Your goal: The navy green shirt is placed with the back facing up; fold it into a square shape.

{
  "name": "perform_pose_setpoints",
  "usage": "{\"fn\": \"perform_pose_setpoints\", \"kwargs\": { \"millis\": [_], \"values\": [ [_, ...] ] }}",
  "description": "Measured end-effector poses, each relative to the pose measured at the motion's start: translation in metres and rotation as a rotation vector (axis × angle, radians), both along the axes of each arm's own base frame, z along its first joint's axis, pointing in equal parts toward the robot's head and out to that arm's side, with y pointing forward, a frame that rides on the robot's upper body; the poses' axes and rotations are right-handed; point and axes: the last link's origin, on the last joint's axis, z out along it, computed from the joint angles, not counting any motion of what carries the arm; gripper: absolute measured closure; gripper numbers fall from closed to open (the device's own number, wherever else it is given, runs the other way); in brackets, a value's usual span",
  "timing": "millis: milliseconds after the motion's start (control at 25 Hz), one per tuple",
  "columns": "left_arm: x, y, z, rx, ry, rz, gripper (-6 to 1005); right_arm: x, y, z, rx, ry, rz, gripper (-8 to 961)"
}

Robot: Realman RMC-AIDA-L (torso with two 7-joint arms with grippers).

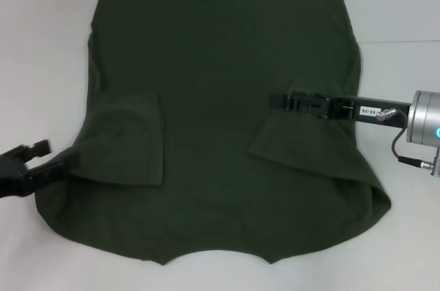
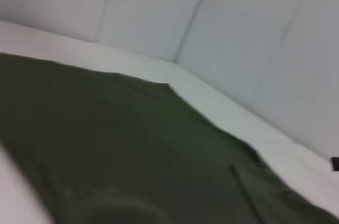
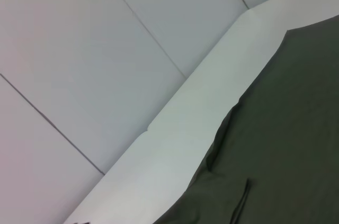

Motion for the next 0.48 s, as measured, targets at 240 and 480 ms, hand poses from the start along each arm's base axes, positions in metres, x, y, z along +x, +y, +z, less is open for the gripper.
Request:
{"fn": "perform_pose_setpoints", "kwargs": {
  "millis": [240, 480],
  "values": [
    [-0.021, -0.016, 0.005, 0.02, 0.028, 0.079, 122, -0.003, 0.003, 0.001, 0.008, -0.004, 0.002, 26],
    [-0.033, -0.021, 0.0, 0.023, 0.062, 0.139, 122, -0.005, 0.006, 0.002, 0.01, -0.006, 0.01, 26]
  ]
}}
